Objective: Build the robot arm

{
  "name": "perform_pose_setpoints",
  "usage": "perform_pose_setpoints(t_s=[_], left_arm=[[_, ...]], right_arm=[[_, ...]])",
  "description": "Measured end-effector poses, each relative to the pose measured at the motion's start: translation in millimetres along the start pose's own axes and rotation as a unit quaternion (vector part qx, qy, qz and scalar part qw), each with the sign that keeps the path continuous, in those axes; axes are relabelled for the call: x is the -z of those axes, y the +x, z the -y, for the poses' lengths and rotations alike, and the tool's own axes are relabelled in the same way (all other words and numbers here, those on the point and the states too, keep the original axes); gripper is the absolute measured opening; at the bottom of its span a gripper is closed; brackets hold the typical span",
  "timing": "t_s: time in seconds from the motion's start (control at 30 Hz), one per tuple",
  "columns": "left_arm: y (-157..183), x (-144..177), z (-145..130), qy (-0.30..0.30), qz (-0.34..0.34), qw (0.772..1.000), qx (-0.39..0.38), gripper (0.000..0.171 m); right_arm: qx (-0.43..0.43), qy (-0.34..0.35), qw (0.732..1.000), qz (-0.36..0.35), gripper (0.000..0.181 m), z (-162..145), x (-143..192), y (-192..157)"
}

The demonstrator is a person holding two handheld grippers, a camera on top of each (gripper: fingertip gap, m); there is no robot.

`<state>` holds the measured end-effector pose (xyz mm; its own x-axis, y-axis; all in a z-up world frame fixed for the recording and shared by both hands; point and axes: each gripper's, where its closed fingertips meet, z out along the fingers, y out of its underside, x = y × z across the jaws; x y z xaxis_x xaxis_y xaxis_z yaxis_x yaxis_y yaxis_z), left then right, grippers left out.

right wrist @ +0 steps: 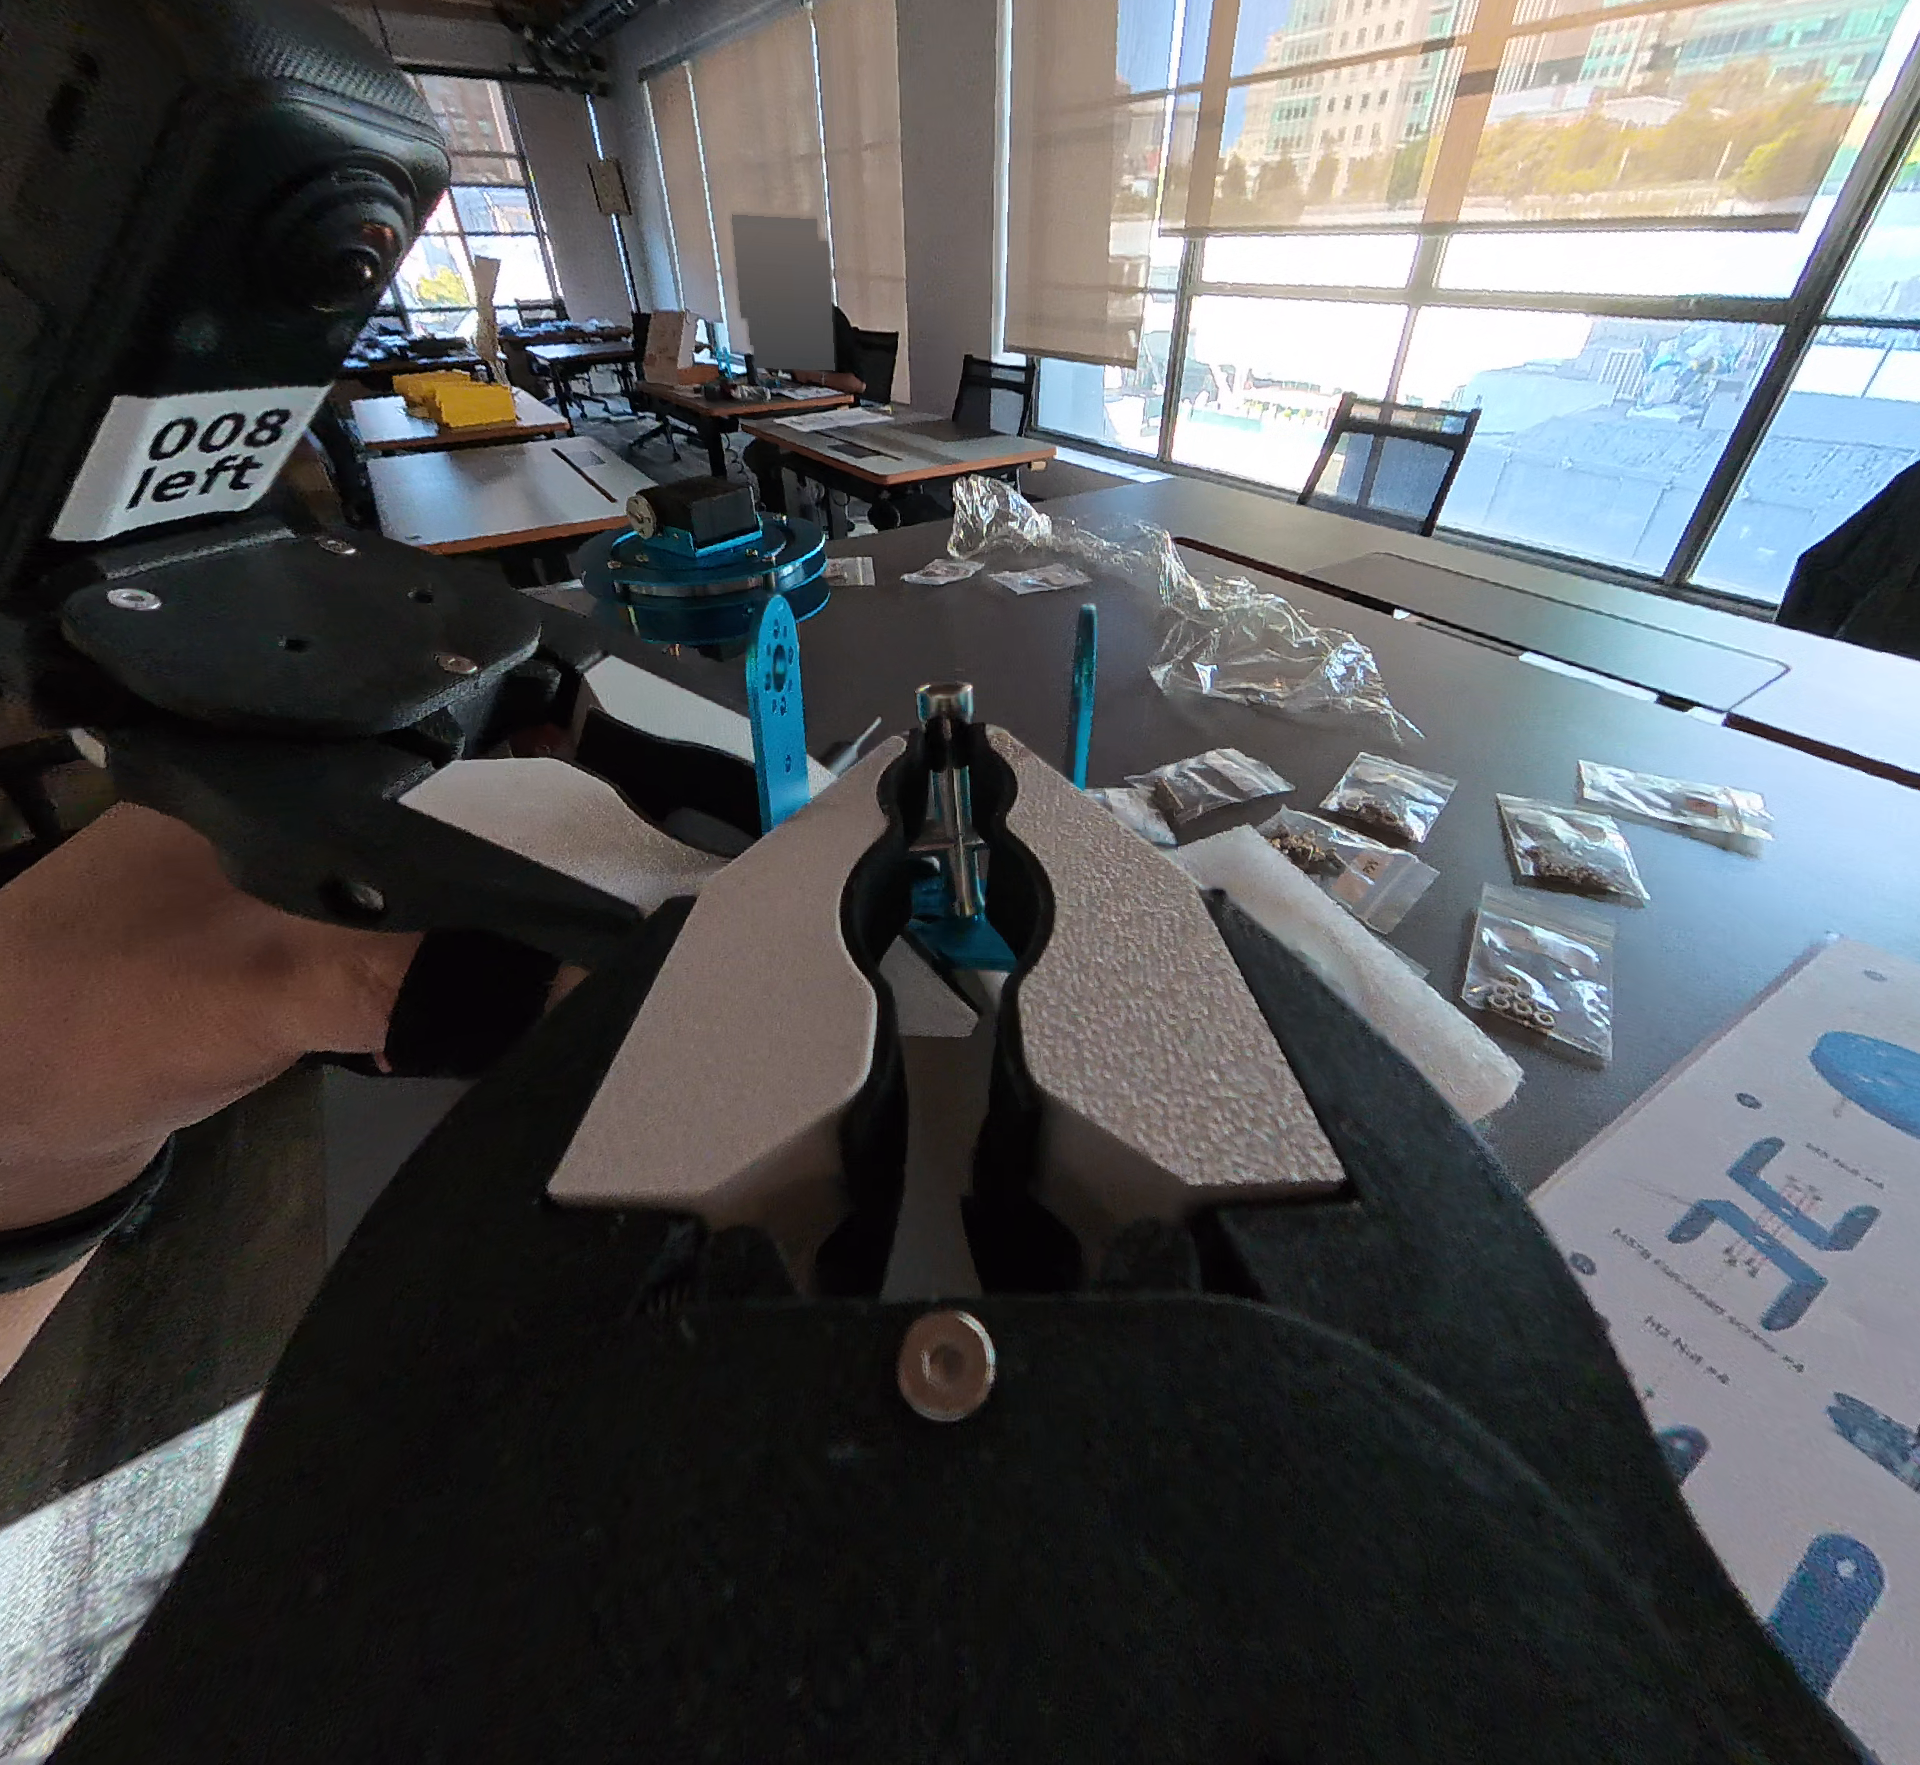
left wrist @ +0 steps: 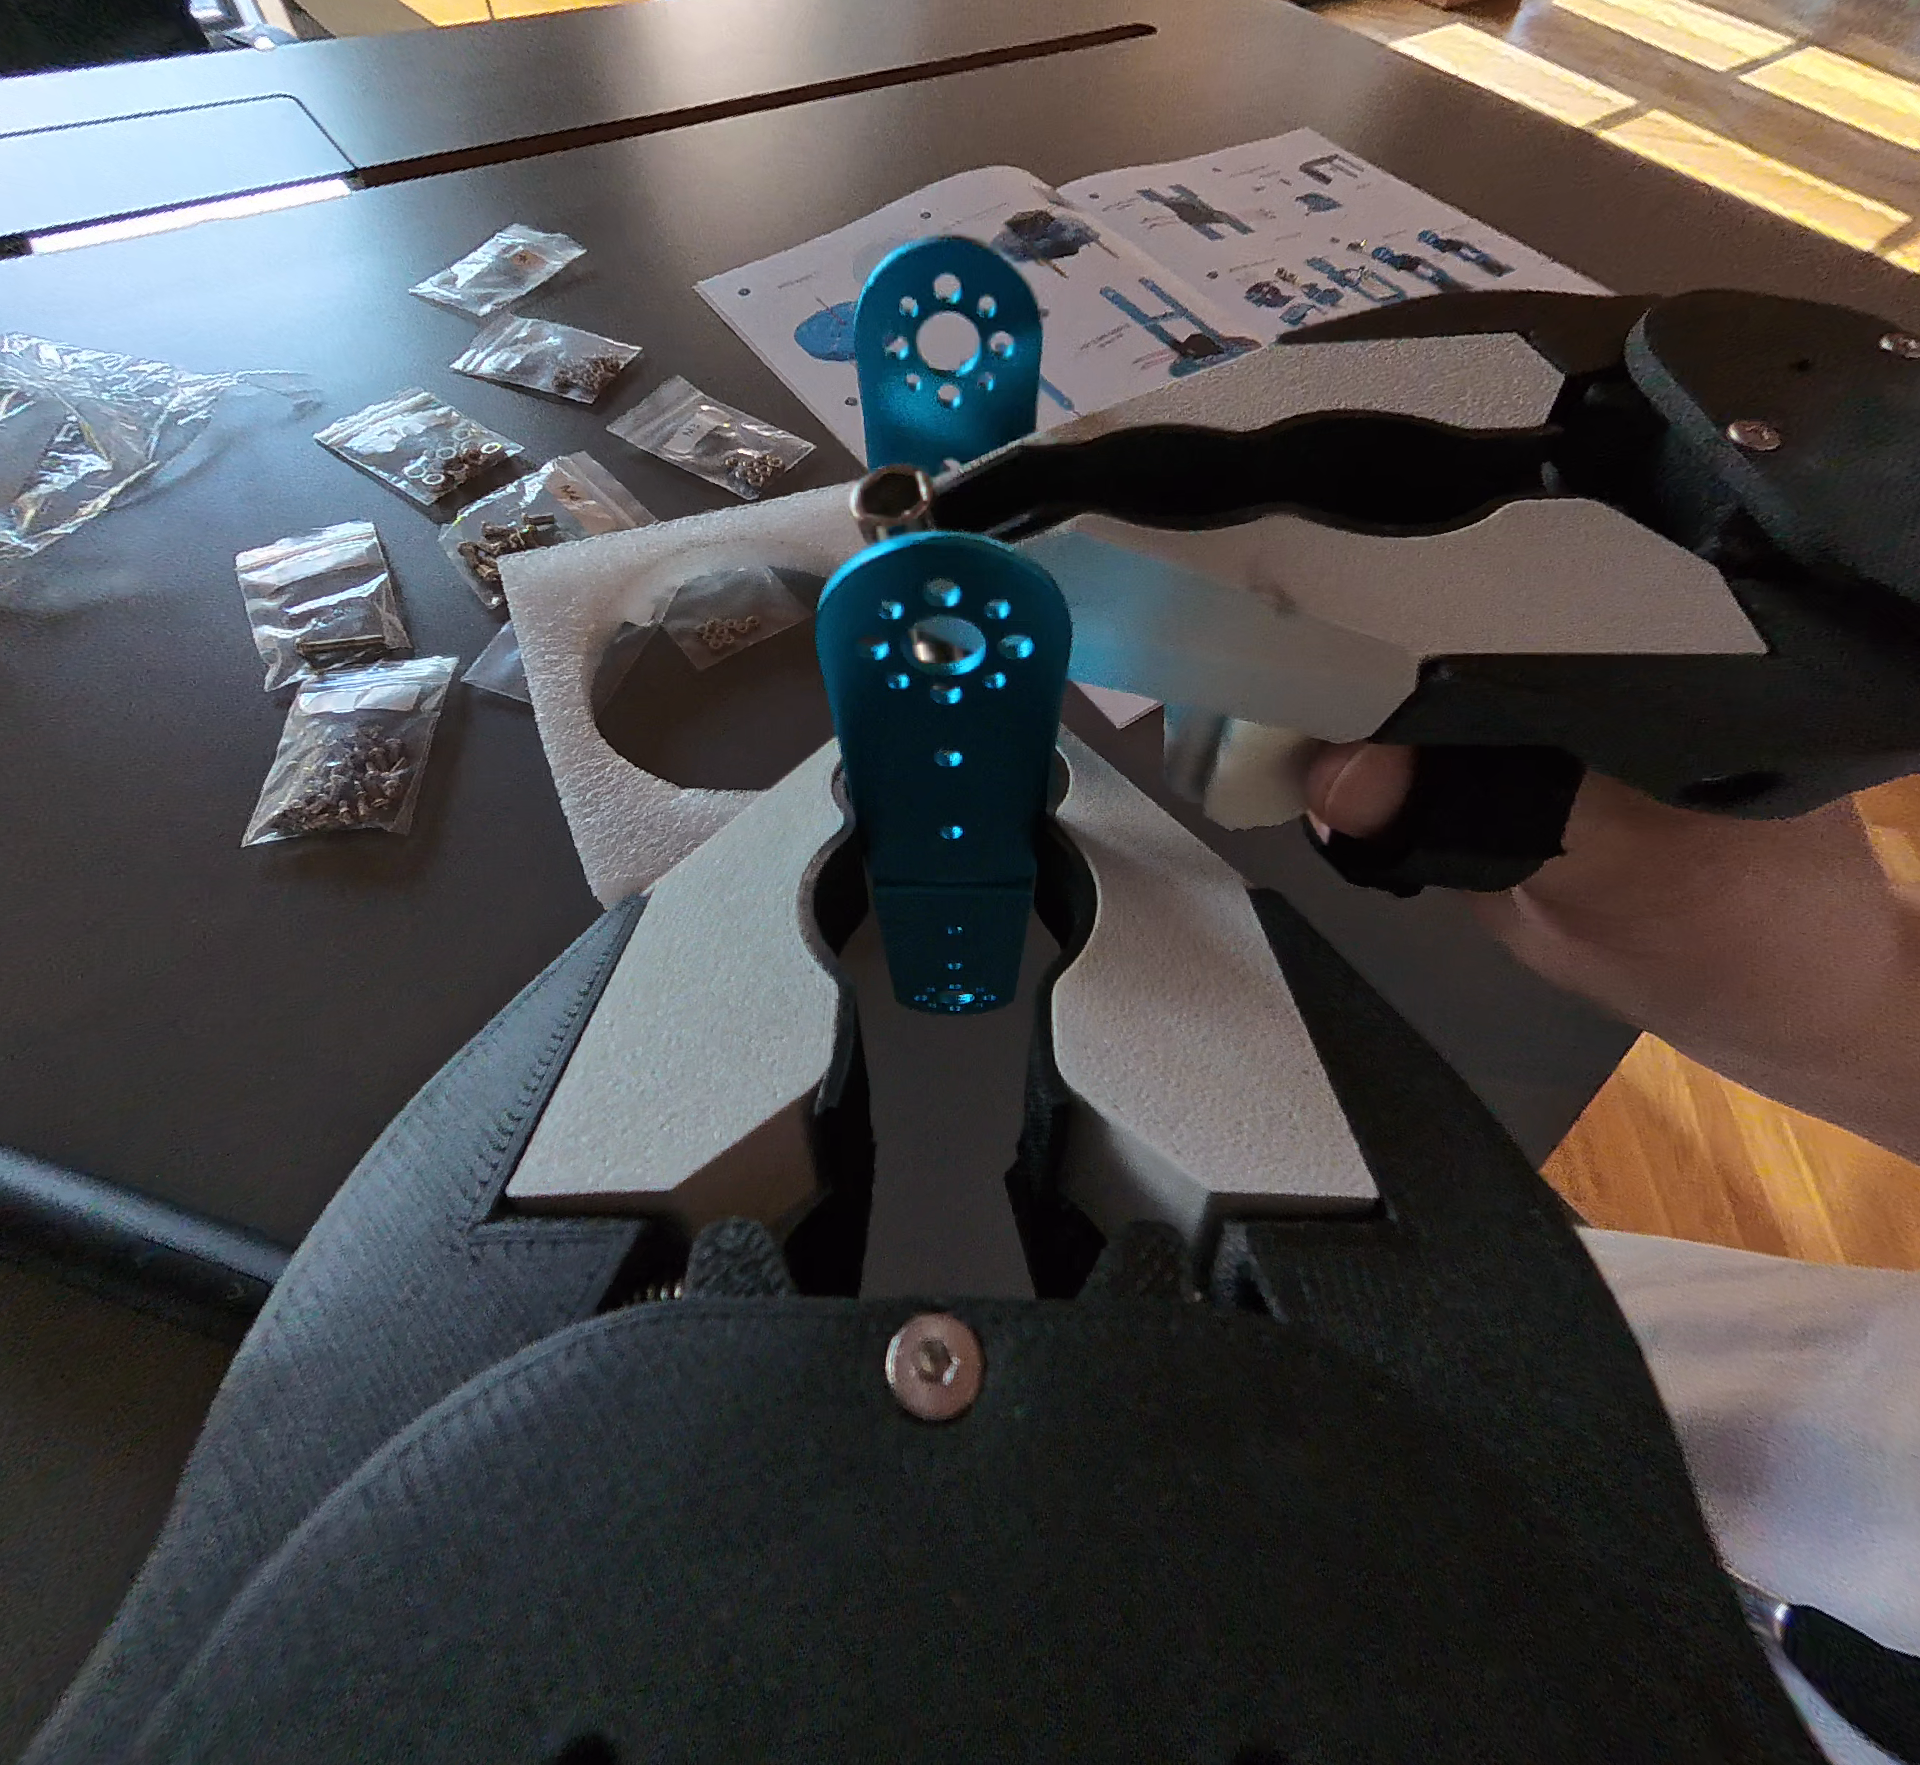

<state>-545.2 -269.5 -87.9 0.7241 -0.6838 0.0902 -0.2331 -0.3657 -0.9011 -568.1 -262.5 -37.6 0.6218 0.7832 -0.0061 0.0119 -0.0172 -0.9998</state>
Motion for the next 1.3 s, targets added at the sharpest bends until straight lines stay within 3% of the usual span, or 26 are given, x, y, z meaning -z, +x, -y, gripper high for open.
perform_pose_setpoints(t_s=[0.13,0.5,0.93,1.03,1.1,1.2,1.23,1.3], left_arm=[[-1.0,-3.0,-5.5,-0.008,0.014,1.000,-0.013,0.027],[-1.3,-2.5,-5.3,-0.016,0.032,0.999,-0.039,0.027],[5.5,-4.3,-7.1,-0.022,0.014,0.999,-0.036,0.027],[5.9,-3.9,-8.8,-0.024,0.013,0.999,-0.042,0.027],[7.8,-1.9,-11.7,-0.029,0.001,0.998,-0.048,0.027],[19.2,3.7,-13.2,-0.026,-0.047,0.996,-0.067,0.027],[22.1,5.4,-13.4,-0.026,-0.056,0.995,-0.072,0.027],[28.3,7.7,-15.6,-0.032,-0.068,0.993,-0.096,0.027]], right_arm=[[-0.008,-0.026,1.000,-0.008,0.006,-6.6,-0.3,2.3],[0.107,-0.112,0.988,-0.023,0.009,-8.6,7.0,4.8],[0.170,-0.090,0.981,-0.031,0.019,11.7,14.2,4.5],[0.205,-0.079,0.976,0.016,0.026,26.5,18.6,-5.2],[0.271,-0.098,0.950,0.118,0.030,33.1,29.1,-21.4],[0.376,-0.192,0.858,0.294,0.041,18.7,58.1,-32.4],[0.398,-0.225,0.829,0.324,0.037,16.4,63.7,-26.7],[0.417,-0.253,0.799,0.351,0.035,27.8,61.4,-21.6]])
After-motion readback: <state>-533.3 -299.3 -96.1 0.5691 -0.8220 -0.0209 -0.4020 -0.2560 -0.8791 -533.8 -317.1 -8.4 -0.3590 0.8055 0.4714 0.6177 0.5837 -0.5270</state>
